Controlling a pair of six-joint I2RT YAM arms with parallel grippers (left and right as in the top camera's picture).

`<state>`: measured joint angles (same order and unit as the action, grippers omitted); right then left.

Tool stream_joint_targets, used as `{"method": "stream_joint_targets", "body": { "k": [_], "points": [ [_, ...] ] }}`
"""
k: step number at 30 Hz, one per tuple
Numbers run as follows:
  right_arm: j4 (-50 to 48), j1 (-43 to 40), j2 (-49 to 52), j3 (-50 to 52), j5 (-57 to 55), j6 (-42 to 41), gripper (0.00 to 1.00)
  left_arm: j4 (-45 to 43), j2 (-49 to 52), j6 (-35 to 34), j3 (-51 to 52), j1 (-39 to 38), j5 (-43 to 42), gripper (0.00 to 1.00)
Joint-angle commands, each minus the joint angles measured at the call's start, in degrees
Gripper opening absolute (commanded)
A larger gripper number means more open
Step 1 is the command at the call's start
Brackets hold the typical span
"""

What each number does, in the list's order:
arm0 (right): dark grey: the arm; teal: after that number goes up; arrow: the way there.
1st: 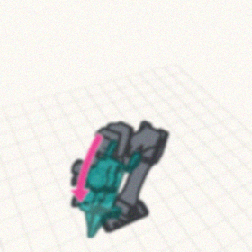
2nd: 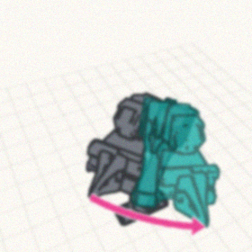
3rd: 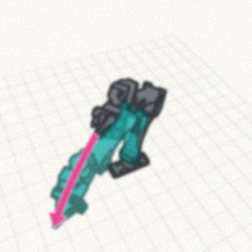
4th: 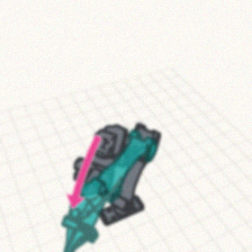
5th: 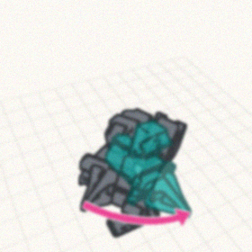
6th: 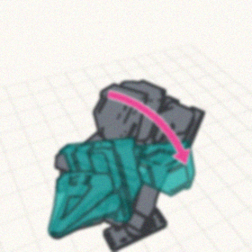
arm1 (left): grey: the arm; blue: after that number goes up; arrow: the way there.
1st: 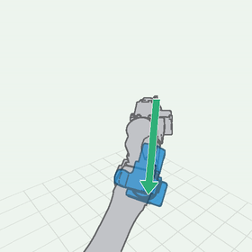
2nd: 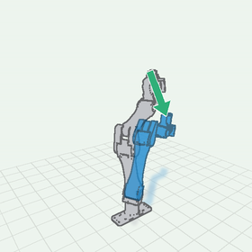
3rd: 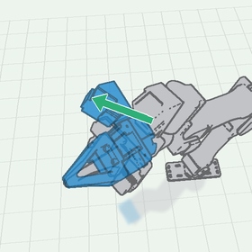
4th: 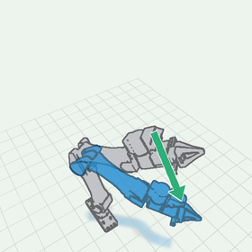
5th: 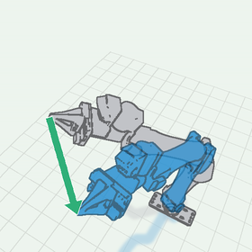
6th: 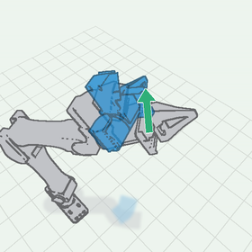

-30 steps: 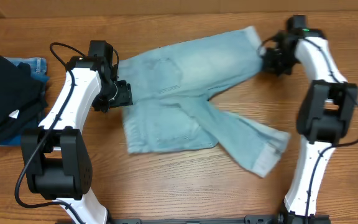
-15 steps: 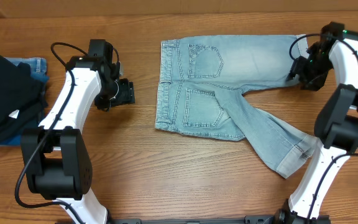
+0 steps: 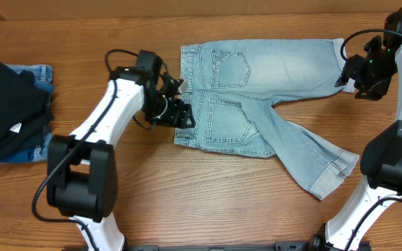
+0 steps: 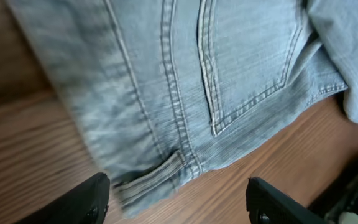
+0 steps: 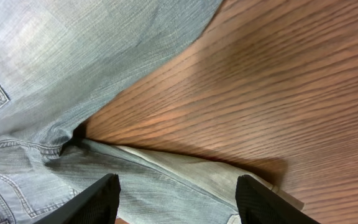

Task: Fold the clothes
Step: 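Grasp the waistband with the left gripper and pull it leftward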

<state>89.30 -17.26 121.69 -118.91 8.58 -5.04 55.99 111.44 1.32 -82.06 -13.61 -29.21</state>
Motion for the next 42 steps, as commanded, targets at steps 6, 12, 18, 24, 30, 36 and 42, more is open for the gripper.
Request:
{"method": "stream_joint_targets", "body": {
  "k": [6,12,18,24,30,36,42],
  "points": [
    [-0.07,-0.28,0.13,-0.48,0.04,0.57,0.64,2.21,5.05,-8.72,0.52,1.22,4.04,0.72],
    [0.04,-0.28,0.13,-0.48,0.04,0.57,0.65,1.07,5.09,-12.15,0.55,-0.31,-2.38,0.75],
    [1.31,-0.28,0.13,-0.48,0.07,0.57,0.65,0.26,7.06,-15.76,0.61,-2.23,-3.89,0.70],
    [2.58,-0.28,0.13,-0.48,0.63,0.59,0.64,-0.20,7.26,-15.52,0.46,2.19,-0.42,0.04],
    [4.96,-0.28,0.13,-0.46,0.61,0.83,0.65,0.74,6.49,-14.95,0.46,15.23,3.72,0.04],
    [7.72,1.29,0.15,0.96,4.33,4.90,0.69,1.77,6.49,-13.53,0.48,18.18,5.79,0.04],
    [4.02,2.32,0.66,1.84,5.75,5.62,0.30,-0.09,6.49,-14.78,0.48,18.14,4.70,0.04]
  ]
}}
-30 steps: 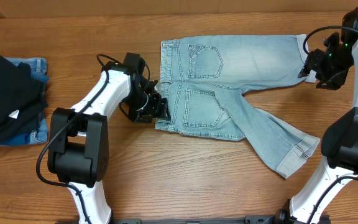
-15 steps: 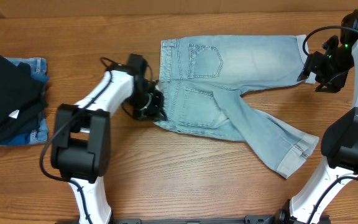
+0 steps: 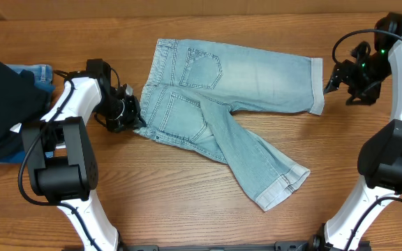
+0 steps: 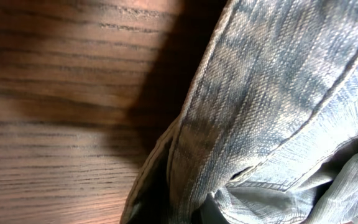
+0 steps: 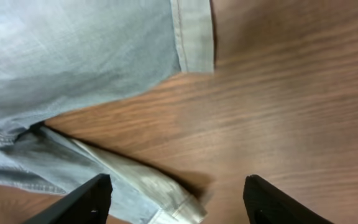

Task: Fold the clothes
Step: 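Grasp the waistband with the left gripper and pull it leftward, then release the upper leg with the right gripper and move it down-right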

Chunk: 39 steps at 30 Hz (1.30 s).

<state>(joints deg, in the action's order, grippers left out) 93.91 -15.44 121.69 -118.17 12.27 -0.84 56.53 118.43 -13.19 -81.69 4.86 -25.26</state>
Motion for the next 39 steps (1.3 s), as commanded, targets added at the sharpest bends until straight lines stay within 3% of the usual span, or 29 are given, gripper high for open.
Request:
{"method": "stream_joint_targets", "body": {
  "k": [1,2,7,15,24,27,30,39],
  "points": [
    [-0.92,1.11,0.85,1.77,2.91,2.32,0.15,-0.63,-0.50,-0.13,0.11,-0.39,0.74,0.04],
    [-2.08,2.19,1.14,3.19,3.04,2.62,0.04,-0.63,-0.50,-0.13,0.11,-0.39,0.57,0.04],
    [-17.94,10.56,1.88,15.78,2.23,4.31,0.04,0.24,-0.50,-0.11,0.11,-0.39,-0.28,0.04],
    [-30.18,12.87,2.21,24.61,1.29,3.65,0.04,5.07,-0.50,-0.13,0.11,-0.39,-0.33,0.05],
    [-40.37,12.87,10.97,24.85,1.03,3.10,0.04,9.75,-0.50,-0.13,0.11,-0.39,-1.62,0.13],
    [-48.13,12.87,11.06,24.68,0.90,2.34,0.05,11.58,-0.50,-0.15,0.11,-0.76,-2.54,0.29],
    [-54.55,12.87,11.06,24.68,0.90,2.32,0.06,13.33,-0.50,-0.15,0.11,-2.75,-2.86,0.36],
    [-69.96,12.87,11.08,24.15,0.90,2.12,0.07,13.31,-0.50,-1.68,0.11,-7.96,-2.67,0.37]
  ]
}}
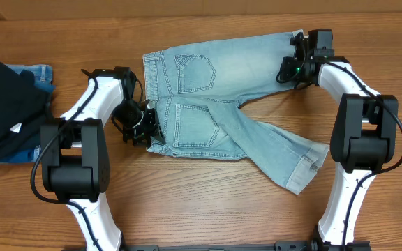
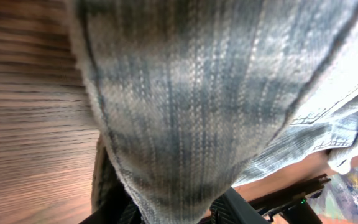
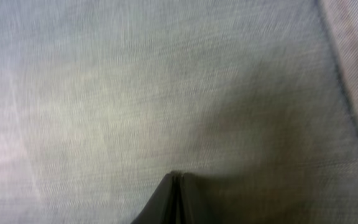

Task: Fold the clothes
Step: 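Release the upper leg with the right gripper and move it down-right, then grasp the lower leg hem with the right gripper and pull it rightward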

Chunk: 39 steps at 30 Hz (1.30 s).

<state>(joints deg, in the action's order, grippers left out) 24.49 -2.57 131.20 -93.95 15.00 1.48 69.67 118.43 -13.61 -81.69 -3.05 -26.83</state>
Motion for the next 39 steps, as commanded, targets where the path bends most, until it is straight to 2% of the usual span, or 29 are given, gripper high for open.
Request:
{"method": "stream_joint_targets", "body": {
  "k": [1,3,4,5,7,9,13,16,21,23,25,28,31,32,34,35,37,39],
  "points": [
    [1.05,0.00,1.57,-1.14,-1.84,-0.17,0.12,0.13,-0.50,-1.27,0.11,-0.02,-1.05,0.37],
    [7.37,-0.22,0.72,-5.33,-1.86,0.07,0.43,-0.09,-0.50,-1.25,0.11,0.00,0.26,0.37],
    [10.86,-0.61,-0.15,-7.78,-1.88,0.09,0.52,-0.13,-0.50,-1.25,0.11,0.00,0.52,0.37],
    [14.64,-1.11,-1.38,-10.56,-1.88,0.09,0.72,-0.33,-0.50,-1.22,0.11,0.00,0.68,0.37],
    [26.73,-2.62,-5.31,-18.45,-1.92,0.07,0.91,-0.92,-0.50,-1.20,0.11,0.00,2.03,0.37],
    [37.83,-4.33,-8.70,-24.26,-2.86,0.04,1.00,-1.46,-0.50,-1.18,0.11,0.02,4.04,0.37],
    [53.66,-11.10,-13.66,-26.60,-2.27,-4.11,1.00,-4.39,-0.50,-0.96,0.11,0.02,5.51,0.38],
    [62.95,-17.57,-14.14,-26.14,1.90,-4.31,1.00,-6.34,-0.50,-0.94,0.11,0.02,5.46,0.38],
    [72.67,-23.04,-15.78,-26.01,2.67,-2.95,1.00,-8.15,-0.50,-0.55,0.11,0.02,5.44,0.38],
    [72.59,-23.45,-19.58,-23.69,2.69,-3.02,1.00,-8.48,-0.50,-0.57,0.11,0.02,5.44,0.38],
    [72.59,-23.45,-26.91,-17.18,2.69,-3.06,1.00,-8.46,-0.50,-0.57,0.11,0.02,5.42,0.38],
    [69.11,-23.43,-38.56,-1.16,3.91,-2.99,1.00,-8.63,-0.50,-0.55,0.11,0.02,5.42,0.40],
    [60.28,-22.58,-46.53,18.01,13.18,-2.99,1.00,-8.72,-0.50,-0.55,0.11,0.02,5.42,0.40],
    [57.88,-21.94,-47.63,22.73,15.32,-2.99,0.96,-8.87,-0.50,-0.57,0.11,0.02,5.42,0.40],
    [51.47,-19.69,-48.35,33.38,21.38,-2.99,0.66,-8.94,-0.50,-0.55,0.11,0.02,5.42,0.40],
    [45.09,-17.07,-47.74,41.53,24.50,-3.17,0.62,-8.92,-0.50,-0.55,0.11,0.02,5.42,0.40],
    [40.13,-15.32,-47.01,46.95,24.57,-4.90,0.71,-8.85,-0.50,-0.48,0.11,0.02,5.42,0.40],
    [37.33,-14.73,-46.58,50.29,23.47,-6.34,0.75,-8.87,-0.50,-0.24,0.11,0.02,5.42,0.41]
  ]
}}
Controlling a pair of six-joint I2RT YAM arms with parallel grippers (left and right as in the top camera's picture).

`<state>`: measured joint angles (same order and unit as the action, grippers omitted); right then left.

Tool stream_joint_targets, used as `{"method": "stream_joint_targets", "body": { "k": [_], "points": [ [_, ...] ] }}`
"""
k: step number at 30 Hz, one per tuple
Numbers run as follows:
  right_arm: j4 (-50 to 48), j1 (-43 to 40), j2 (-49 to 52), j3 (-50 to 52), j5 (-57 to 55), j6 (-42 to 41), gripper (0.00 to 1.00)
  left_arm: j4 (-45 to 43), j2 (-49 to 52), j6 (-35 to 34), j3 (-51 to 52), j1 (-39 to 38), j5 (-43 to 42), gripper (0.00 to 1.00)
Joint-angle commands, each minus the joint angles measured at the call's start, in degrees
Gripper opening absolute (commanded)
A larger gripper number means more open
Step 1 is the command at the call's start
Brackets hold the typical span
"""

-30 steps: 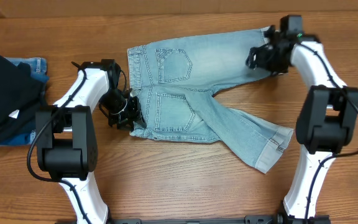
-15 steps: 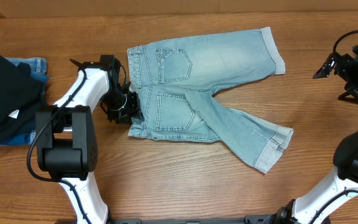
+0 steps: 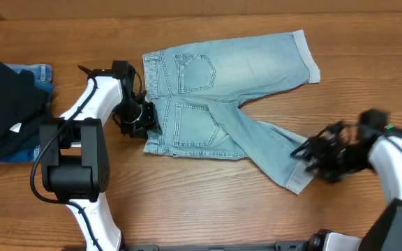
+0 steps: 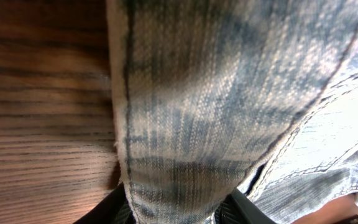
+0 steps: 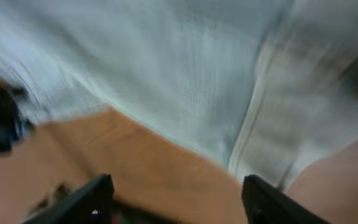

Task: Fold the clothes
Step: 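Grasp the lower leg hem with the right gripper and pull it rightward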

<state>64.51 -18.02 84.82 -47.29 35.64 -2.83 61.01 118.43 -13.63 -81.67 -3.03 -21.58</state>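
Light blue jeans (image 3: 208, 104) lie flat, back pockets up, waistband to the left. One leg reaches back right to its cuff (image 3: 311, 56). The other runs to the front right and ends at a cuff (image 3: 292, 180). My left gripper (image 3: 145, 122) is shut on the waistband's left edge; in the left wrist view denim fills the space between the fingers of that gripper (image 4: 173, 211). My right gripper (image 3: 306, 155) is open, just right of the front cuff. The blurred right wrist view shows this gripper (image 5: 179, 199) with its fingers wide apart and pale denim (image 5: 185, 74) beyond them.
A stack of dark and denim clothes (image 3: 9, 111) sits at the table's left edge. Bare wooden table (image 3: 187, 202) lies in front of the jeans and to their right.
My right gripper has let go of the back leg's cuff and now stands open by the front leg's cuff. The left gripper still holds the waistband, a little further back.
First both grippers were open, the left beside the waistband, the right by the back cuff, with the jeans further right. Then the left was shut on the waistband and the jeans lay further left, skewed. Then the right gripped the back cuff, the leg straighter. Now it has released.
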Motion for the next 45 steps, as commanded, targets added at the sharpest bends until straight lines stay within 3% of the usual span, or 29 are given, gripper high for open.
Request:
{"method": "stream_joint_targets", "body": {
  "k": [1,10,13,15,22,23,24,27,34,40,42,45],
  "points": [
    [-3.10,0.70,-0.20,4.70,1.16,-2.25,0.76,-0.20,-0.50,-0.09,0.09,0.00,0.17,0.41],
    [-3.48,0.55,-0.20,5.33,-11.47,-10.38,0.78,-0.22,-0.50,-0.07,0.09,0.00,0.17,0.41],
    [-3.82,0.68,-0.20,5.33,-11.54,-10.56,0.78,-0.22,-0.50,-0.07,0.09,0.00,0.17,0.41],
    [-3.91,0.72,-0.20,5.51,-11.17,-10.78,0.71,-0.22,-0.50,-0.07,0.09,0.00,0.17,0.41],
    [-11.30,0.72,-0.20,11.17,-8.52,-11.19,0.70,0.09,-0.50,-0.07,0.09,0.00,0.17,0.41],
    [-12.07,0.72,-0.20,11.52,-8.28,-11.17,0.66,0.09,-0.50,-0.07,0.09,0.00,0.17,0.41],
    [-12.85,0.72,-0.20,11.52,-7.28,-11.15,0.55,0.17,-0.50,-0.09,0.09,0.00,0.17,0.41],
    [-16.15,0.72,-0.20,11.43,-2.01,-11.15,0.05,0.24,-0.50,-0.09,0.09,0.00,0.15,0.41],
    [-15.93,0.72,-1.75,5.90,-2.80,-10.34,0.04,0.22,-0.50,-0.09,0.09,0.00,0.17,0.41],
    [-22.23,0.70,-3.28,-7.74,-9.51,-9.20,0.04,0.20,-0.50,-0.09,0.09,0.00,0.17,0.41],
    [-28.35,0.70,-3.19,-8.35,-11.78,-9.33,0.16,0.20,-0.50,-0.09,0.09,0.00,0.17,0.41],
    [-31.17,0.72,-2.14,-8.35,-16.22,-9.46,0.16,0.26,-0.50,-0.09,0.09,0.00,0.17,0.41]
  ]
}}
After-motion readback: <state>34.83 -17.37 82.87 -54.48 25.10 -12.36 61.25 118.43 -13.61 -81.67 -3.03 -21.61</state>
